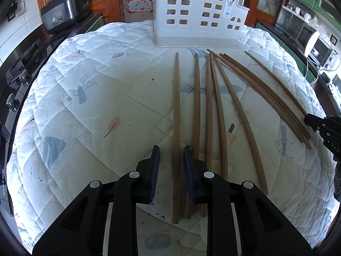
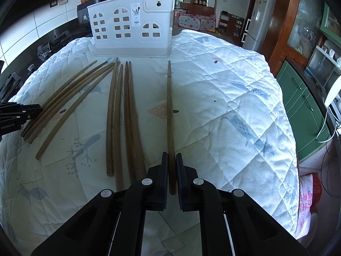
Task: Organize utensils
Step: 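Close the left gripper on a chopstick while the right gripper closes on another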
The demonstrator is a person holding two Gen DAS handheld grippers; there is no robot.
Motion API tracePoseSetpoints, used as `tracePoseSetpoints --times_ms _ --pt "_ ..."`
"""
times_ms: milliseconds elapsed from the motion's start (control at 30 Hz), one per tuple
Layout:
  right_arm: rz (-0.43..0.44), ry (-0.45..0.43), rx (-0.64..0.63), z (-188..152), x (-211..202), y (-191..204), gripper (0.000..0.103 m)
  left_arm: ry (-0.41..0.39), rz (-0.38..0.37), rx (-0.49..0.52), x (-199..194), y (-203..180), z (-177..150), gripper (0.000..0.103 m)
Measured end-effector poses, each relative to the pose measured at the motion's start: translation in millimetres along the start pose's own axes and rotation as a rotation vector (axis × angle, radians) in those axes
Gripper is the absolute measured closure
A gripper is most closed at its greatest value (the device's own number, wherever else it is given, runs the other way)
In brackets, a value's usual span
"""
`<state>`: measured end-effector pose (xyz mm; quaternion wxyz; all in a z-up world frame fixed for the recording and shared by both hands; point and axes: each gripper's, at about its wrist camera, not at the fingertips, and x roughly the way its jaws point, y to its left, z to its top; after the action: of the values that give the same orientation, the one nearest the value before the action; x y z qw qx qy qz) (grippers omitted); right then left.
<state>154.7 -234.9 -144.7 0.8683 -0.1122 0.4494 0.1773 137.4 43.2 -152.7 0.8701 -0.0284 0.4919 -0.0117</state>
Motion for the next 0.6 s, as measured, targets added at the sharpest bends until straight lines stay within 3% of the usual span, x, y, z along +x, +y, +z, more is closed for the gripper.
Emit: tracePoseSetpoints --times_ms 67,200,600 --pt "0.002 -0.007 0.006 0.4 -3.8 0.5 0.096 -0.001 0.004 0.002 -0.4 -0.4 -0.2 0.082" --pt "0.005 -0.027 0.012 3.0 -15.3 2.6 0.096 -0.001 -0.008 -0.007 -2.7 0.1 0.9 0.096" --pt "0.024 -0.114 0.025 13.8 -56.4 10.2 0.096 -0.029 -0.035 0.002 -20.3 -0.9 2.4 0.097"
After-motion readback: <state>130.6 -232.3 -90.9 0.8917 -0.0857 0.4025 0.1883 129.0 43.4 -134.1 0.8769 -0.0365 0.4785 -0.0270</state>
